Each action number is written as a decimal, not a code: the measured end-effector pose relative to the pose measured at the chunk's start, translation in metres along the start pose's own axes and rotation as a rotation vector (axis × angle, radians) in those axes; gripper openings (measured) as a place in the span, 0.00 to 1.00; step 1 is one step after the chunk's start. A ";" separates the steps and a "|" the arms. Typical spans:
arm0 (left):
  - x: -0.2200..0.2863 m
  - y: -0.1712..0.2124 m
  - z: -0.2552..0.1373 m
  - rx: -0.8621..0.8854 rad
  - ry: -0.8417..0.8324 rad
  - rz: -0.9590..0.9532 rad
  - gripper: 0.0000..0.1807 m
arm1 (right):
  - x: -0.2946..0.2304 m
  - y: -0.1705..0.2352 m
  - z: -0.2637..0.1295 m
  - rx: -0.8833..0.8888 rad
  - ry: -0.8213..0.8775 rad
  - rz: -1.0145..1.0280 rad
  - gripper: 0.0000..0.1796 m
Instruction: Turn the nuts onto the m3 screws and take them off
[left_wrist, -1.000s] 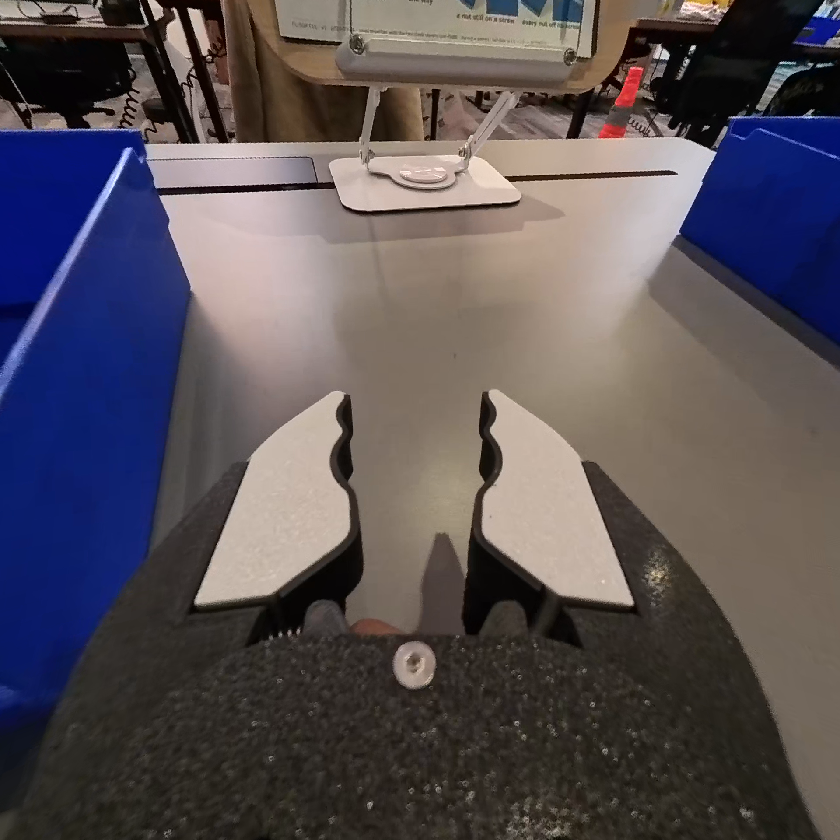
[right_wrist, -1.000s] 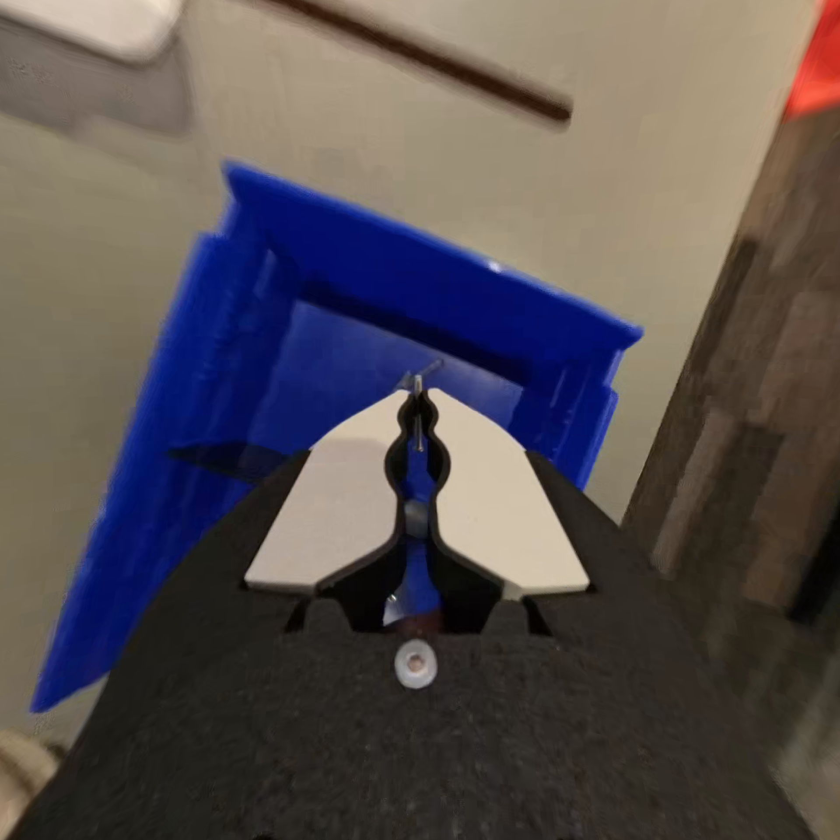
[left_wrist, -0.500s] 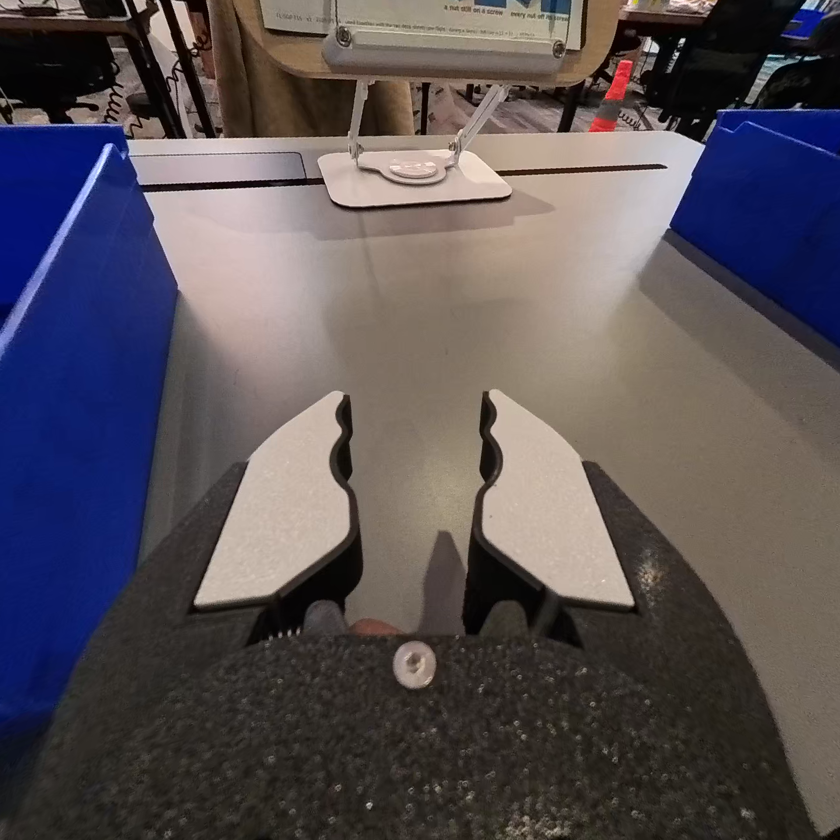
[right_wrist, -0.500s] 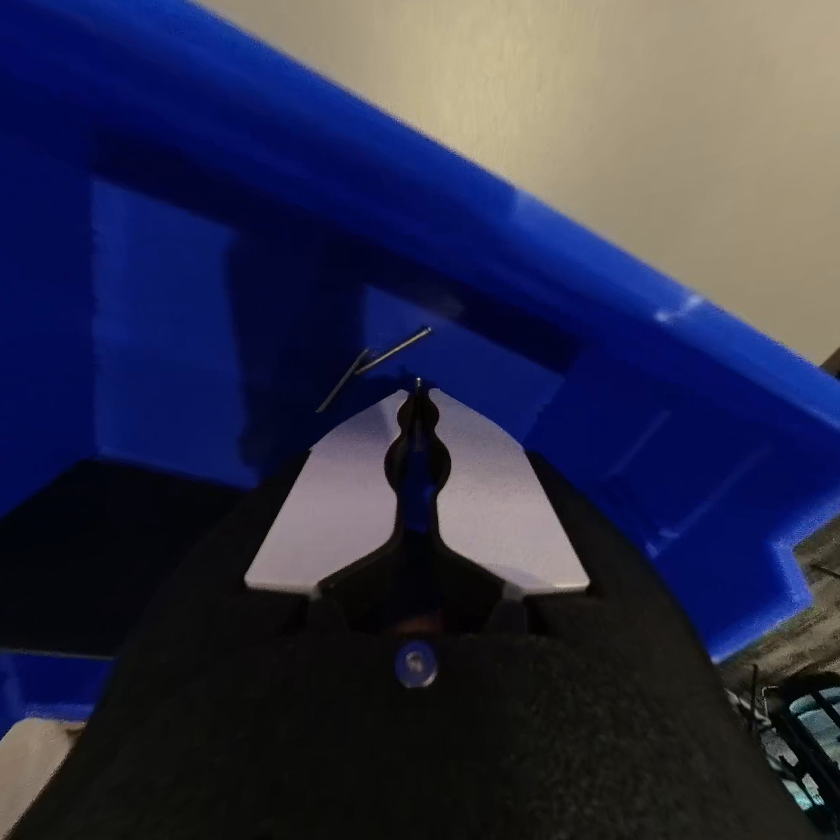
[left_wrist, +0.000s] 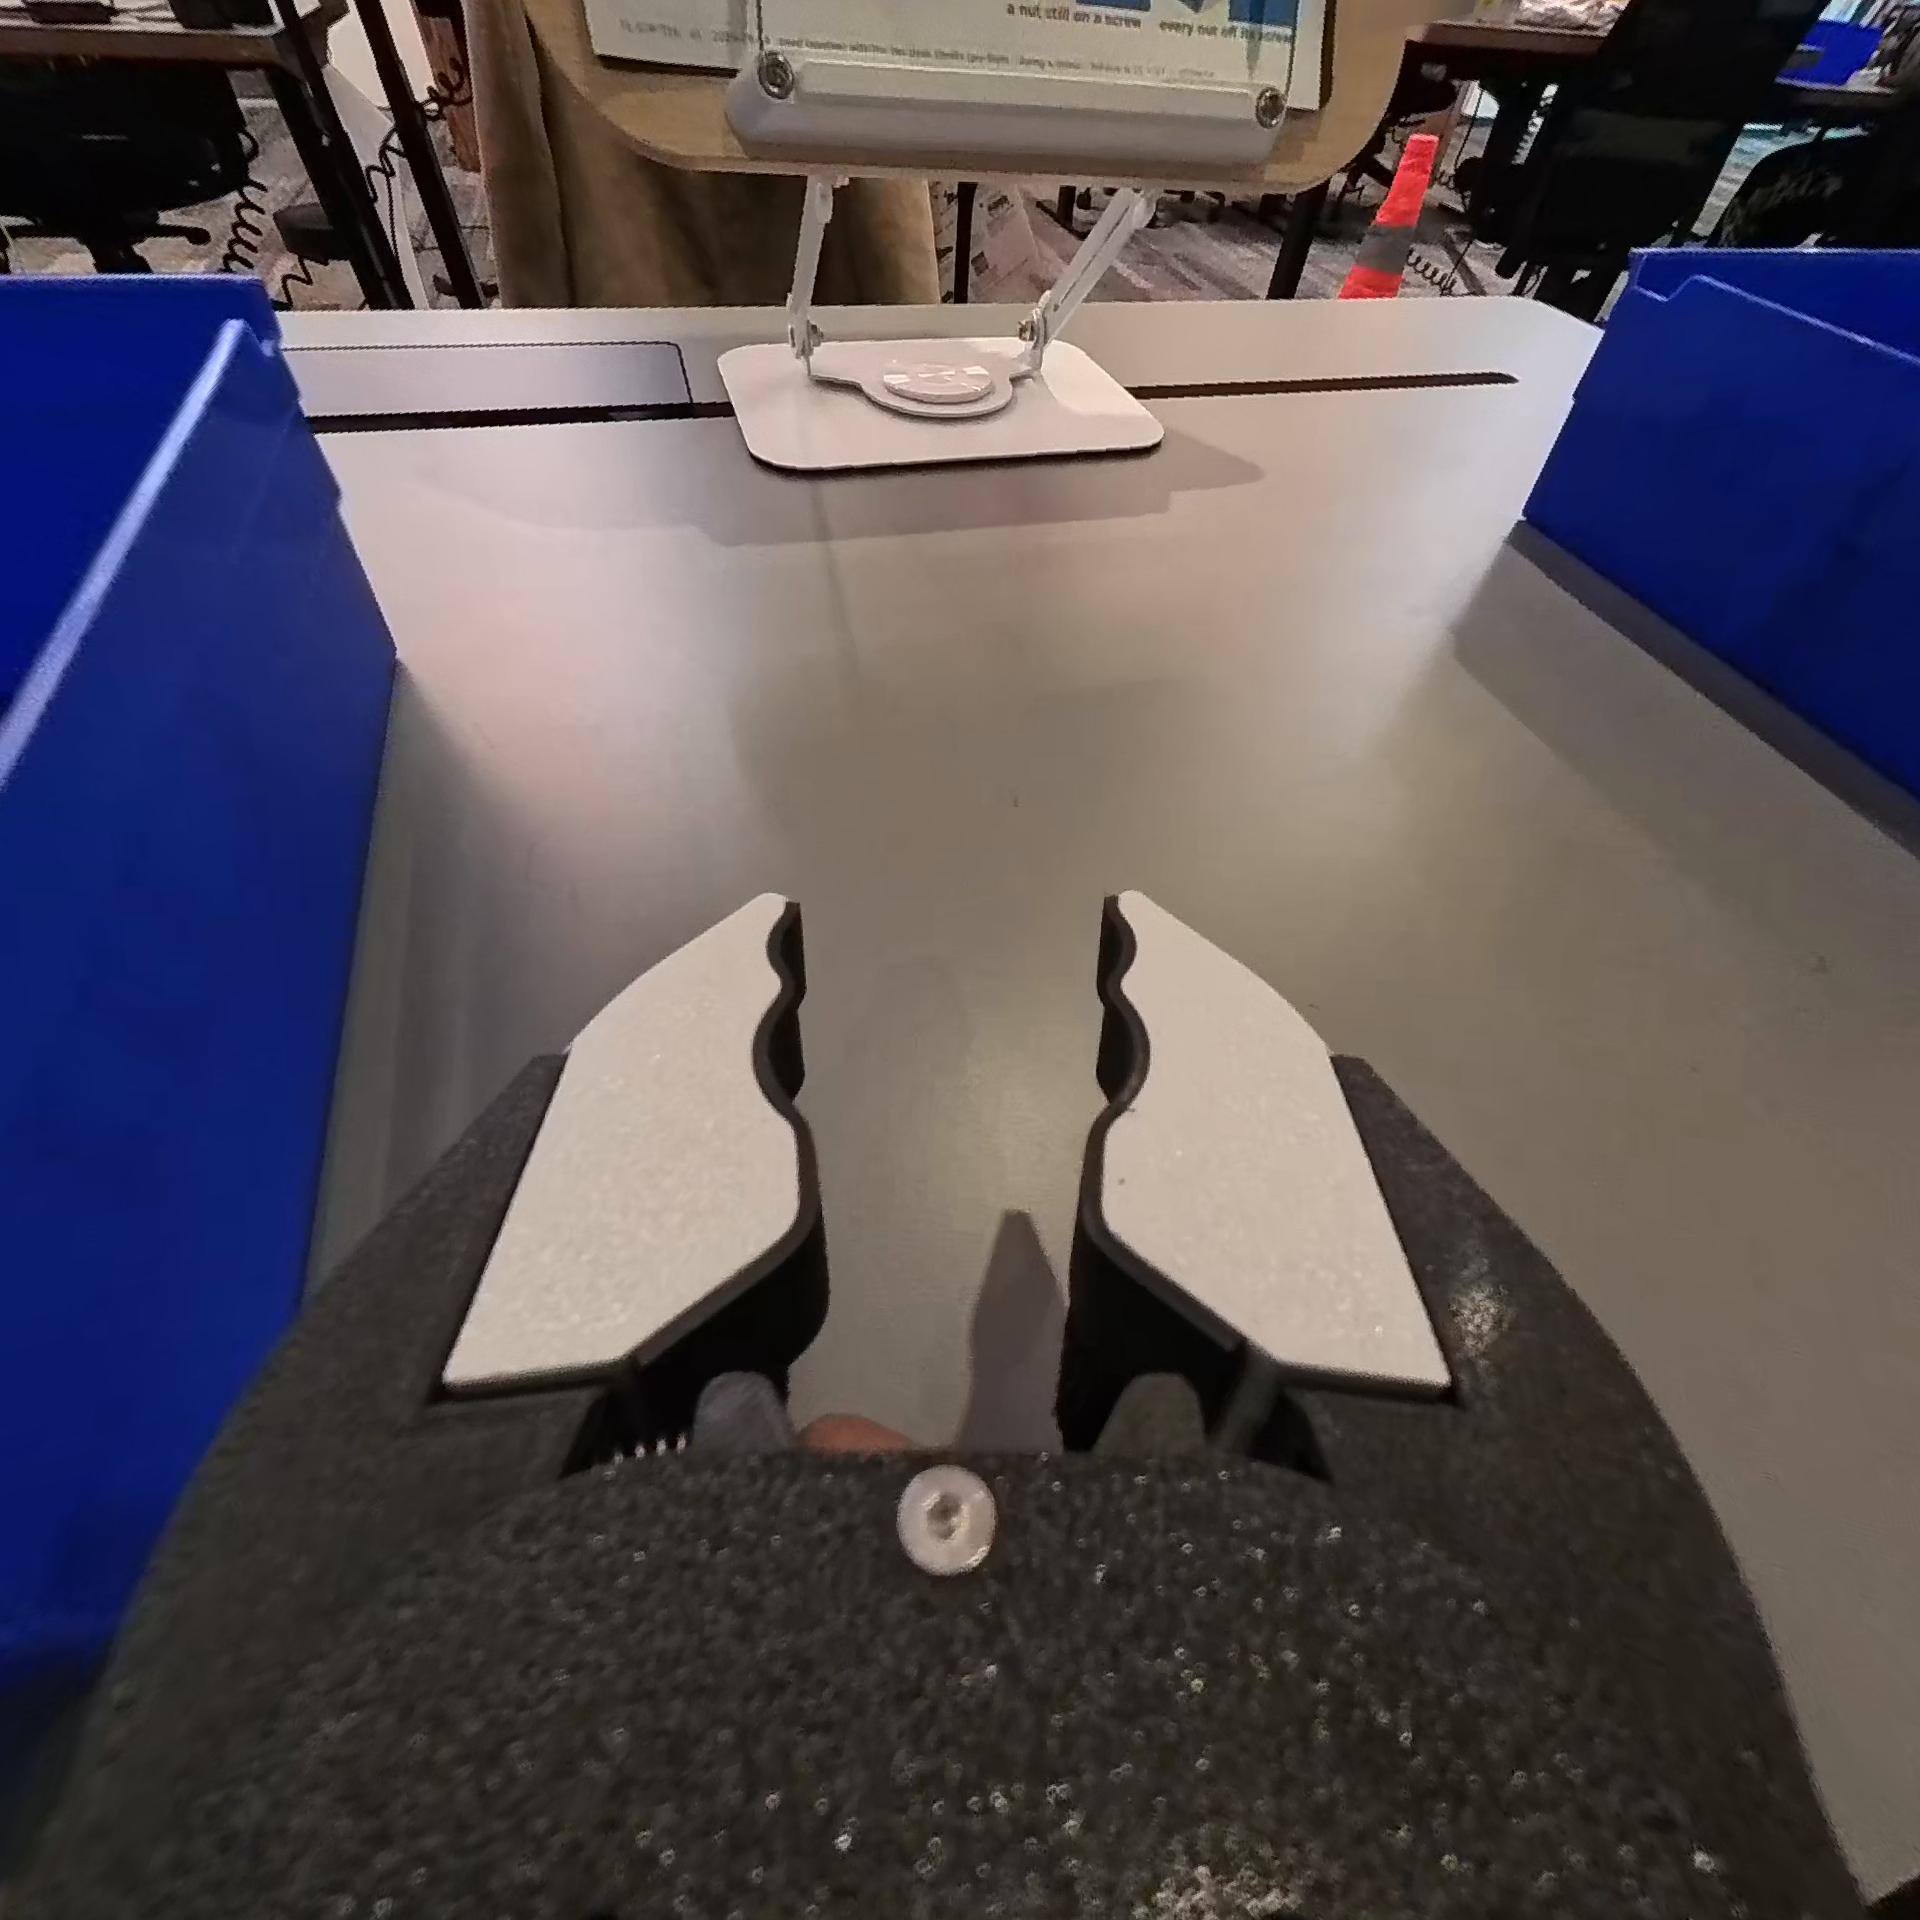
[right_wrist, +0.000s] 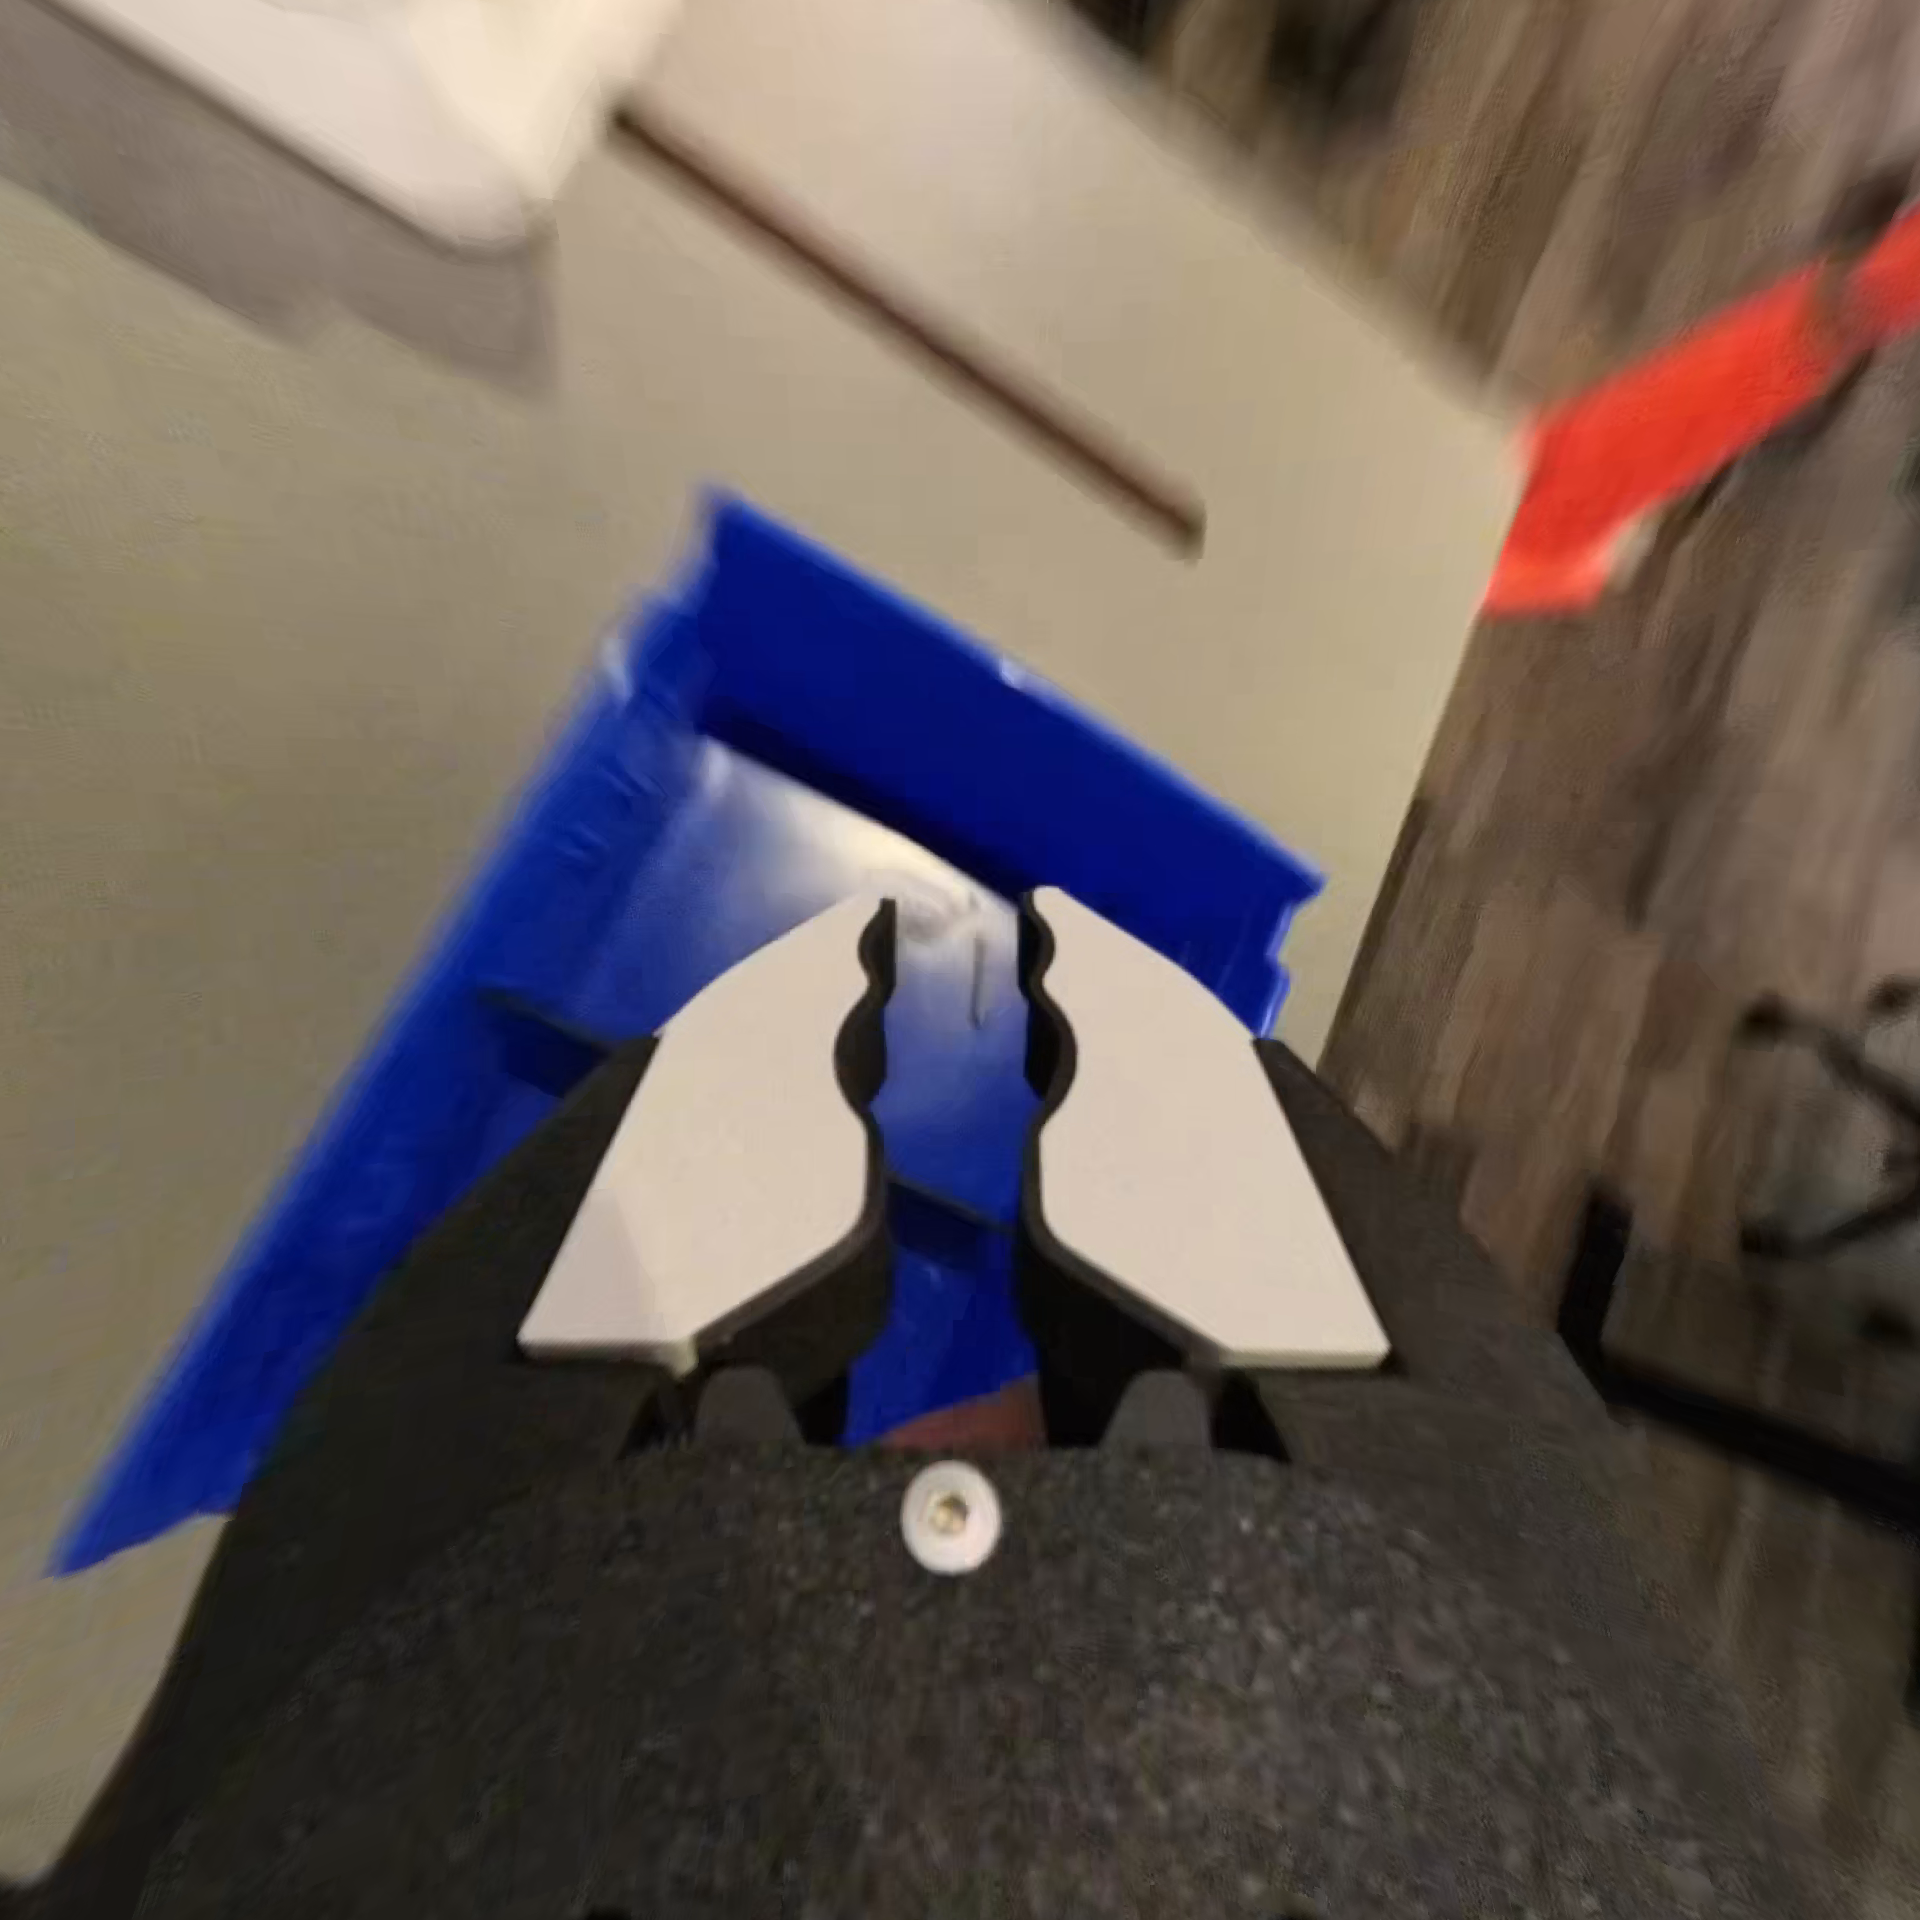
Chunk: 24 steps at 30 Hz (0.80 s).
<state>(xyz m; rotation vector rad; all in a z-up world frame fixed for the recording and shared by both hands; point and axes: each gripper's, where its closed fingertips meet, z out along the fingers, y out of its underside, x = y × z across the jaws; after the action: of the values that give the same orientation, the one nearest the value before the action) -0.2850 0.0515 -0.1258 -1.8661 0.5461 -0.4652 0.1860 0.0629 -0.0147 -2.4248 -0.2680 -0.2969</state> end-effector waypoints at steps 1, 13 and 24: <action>0.000 0.000 0.000 0.000 0.000 0.001 0.30 | -0.020 -0.019 -0.034 0.163 0.027 -0.019 0.13; -0.003 -0.003 -0.003 0.032 -0.041 0.015 0.27 | -0.322 0.014 -0.056 0.760 -0.195 0.225 0.21; -0.003 -0.004 -0.004 0.042 -0.035 0.007 0.29 | -0.348 0.029 -0.037 0.727 -0.159 0.223 0.23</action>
<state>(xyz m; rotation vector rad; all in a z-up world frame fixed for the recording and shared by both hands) -0.2894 0.0516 -0.1206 -1.8282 0.5151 -0.4358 -0.1431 -0.0230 -0.1020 -1.7335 -0.1378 0.0906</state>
